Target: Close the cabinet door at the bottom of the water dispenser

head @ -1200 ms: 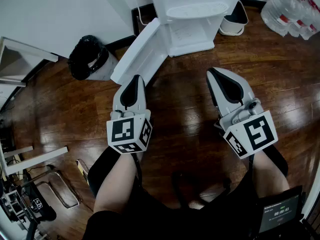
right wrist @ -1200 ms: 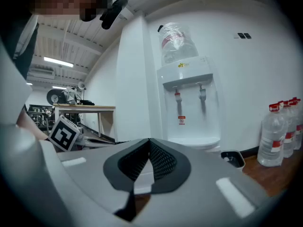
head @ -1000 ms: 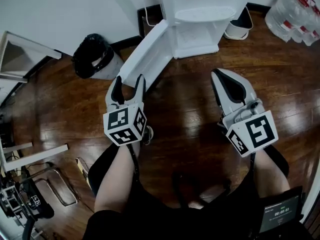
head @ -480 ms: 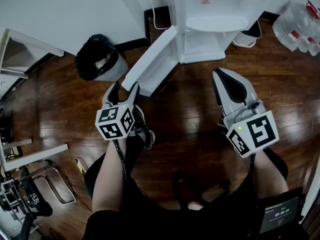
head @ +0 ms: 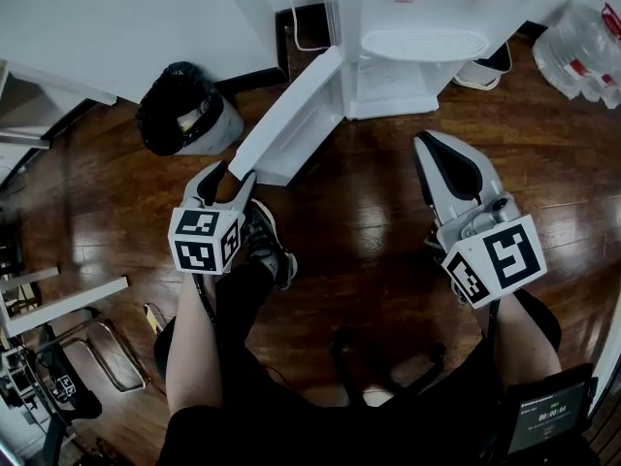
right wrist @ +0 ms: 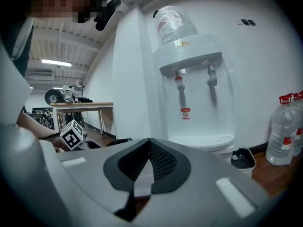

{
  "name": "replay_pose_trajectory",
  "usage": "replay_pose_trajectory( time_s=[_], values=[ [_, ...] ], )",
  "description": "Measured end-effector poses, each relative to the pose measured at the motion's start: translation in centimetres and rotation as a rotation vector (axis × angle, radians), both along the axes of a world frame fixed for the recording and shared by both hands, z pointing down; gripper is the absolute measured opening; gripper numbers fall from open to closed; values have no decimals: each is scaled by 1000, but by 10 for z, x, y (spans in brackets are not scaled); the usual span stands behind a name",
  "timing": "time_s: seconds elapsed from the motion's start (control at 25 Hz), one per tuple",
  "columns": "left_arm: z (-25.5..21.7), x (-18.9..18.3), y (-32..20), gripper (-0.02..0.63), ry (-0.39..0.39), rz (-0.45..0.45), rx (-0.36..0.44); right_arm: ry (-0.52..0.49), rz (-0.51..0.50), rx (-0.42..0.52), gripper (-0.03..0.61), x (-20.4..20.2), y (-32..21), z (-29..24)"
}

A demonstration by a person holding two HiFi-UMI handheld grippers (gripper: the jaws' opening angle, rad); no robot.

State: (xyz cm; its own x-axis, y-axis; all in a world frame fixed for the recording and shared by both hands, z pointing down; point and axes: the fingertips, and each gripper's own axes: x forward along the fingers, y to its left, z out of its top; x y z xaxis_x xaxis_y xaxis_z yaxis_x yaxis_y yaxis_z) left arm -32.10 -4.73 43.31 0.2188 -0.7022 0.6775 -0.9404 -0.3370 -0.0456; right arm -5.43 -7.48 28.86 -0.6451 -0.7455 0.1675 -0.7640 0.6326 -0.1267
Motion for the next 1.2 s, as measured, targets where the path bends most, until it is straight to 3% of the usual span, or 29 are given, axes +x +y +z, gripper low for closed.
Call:
replay_pose_trajectory(
  time_s=[0.08, 0.28, 0.48, 0.56, 0.8, 1.08, 1.2],
  values=[
    [-3, -1, 2, 204, 13, -16, 8, 2, -2, -2, 5, -2, 3, 0],
    [3, 8, 1, 202, -17, -11, -26, -4, -4, -11, 5, -2, 2, 3],
    [12, 38, 22, 193, -179, 182, -119, 2, -3, 6, 5, 1, 7, -2],
    [15, 50, 31, 199, -198, 233, -154, 4, 2, 12, 5, 3, 8, -4],
    [15, 108, 55, 210, -159, 364, -241, 11, -3, 19, 5, 10, 11, -4],
    [16, 184, 66, 178, -131, 530, -227, 24, -15, -14, 5, 20, 16, 11],
    [17, 212, 65, 165, -89, 560, -232, 31, -15, -75, 5, 29, 17, 27]
  ],
)
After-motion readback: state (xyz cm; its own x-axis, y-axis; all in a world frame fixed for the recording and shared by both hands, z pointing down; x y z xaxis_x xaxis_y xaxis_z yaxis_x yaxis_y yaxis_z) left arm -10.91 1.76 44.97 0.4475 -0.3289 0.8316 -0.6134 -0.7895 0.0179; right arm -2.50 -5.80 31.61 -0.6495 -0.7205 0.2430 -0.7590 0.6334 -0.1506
